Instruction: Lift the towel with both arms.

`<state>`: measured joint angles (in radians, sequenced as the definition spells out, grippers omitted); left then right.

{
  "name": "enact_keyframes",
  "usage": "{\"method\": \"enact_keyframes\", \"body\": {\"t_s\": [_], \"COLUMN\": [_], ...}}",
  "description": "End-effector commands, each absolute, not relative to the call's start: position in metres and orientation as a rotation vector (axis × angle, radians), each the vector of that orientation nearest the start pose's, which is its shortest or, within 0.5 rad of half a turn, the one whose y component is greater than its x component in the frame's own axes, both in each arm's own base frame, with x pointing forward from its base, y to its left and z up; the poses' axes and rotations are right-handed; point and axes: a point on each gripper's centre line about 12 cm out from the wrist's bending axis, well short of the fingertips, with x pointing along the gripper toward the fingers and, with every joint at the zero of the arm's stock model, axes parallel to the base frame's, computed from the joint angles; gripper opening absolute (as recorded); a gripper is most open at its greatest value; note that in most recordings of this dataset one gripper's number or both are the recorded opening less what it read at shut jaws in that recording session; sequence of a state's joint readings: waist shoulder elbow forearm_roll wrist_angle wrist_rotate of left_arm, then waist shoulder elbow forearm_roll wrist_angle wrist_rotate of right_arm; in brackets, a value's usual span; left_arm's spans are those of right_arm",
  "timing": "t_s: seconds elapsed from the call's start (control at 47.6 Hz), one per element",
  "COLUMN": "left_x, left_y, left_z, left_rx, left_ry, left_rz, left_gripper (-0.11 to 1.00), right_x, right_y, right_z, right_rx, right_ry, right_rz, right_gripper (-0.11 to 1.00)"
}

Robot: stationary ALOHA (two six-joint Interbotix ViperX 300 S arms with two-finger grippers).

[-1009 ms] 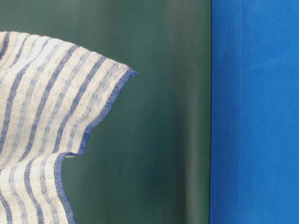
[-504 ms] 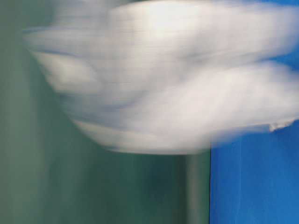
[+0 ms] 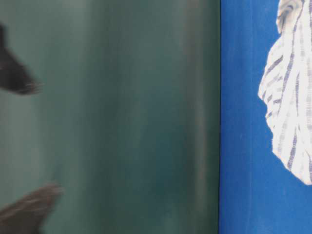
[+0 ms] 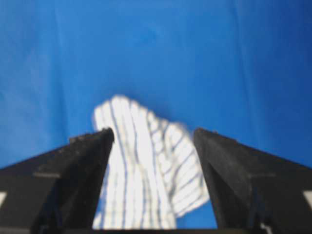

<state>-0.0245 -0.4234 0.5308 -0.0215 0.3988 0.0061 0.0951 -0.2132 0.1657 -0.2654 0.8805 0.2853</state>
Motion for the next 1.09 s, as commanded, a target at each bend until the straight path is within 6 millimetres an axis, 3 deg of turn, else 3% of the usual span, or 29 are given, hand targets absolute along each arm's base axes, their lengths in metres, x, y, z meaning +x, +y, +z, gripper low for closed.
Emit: {"method": "enact_keyframes", "body": {"t_s": [0.0,0.651,0.841,1.072], "left_x": [0.339,0.388,0.396,0.4], "left_y": [-0.011,-0.017,-0.02,-0.021], "left_z": [0.324,0.17,0.144,0.121], "left_rx": [-0.008,0.008,0.012,0.013], "left_ry": [0.5,0.693,0.698,0.681], "left_rz": [-0.034,-0.041,-0.046,-0.045], "left_gripper": [0.85,0.85,0.85,0.85], "right_x": [0.371,0.357,0.358,0.358], "right_y": [0.015,0.023,0.027,0.029], "right_z": [0.347,0.188,0.15,0.12], "right_rx": [-0.004,0.034,0.045,0.045], "right_ry": [0.798,0.939,0.96,1.007], "right_rz": [-0.138,-0.08,-0.05,-0.042], "right_gripper": [0.67,0.67,0.67,0.67]}}
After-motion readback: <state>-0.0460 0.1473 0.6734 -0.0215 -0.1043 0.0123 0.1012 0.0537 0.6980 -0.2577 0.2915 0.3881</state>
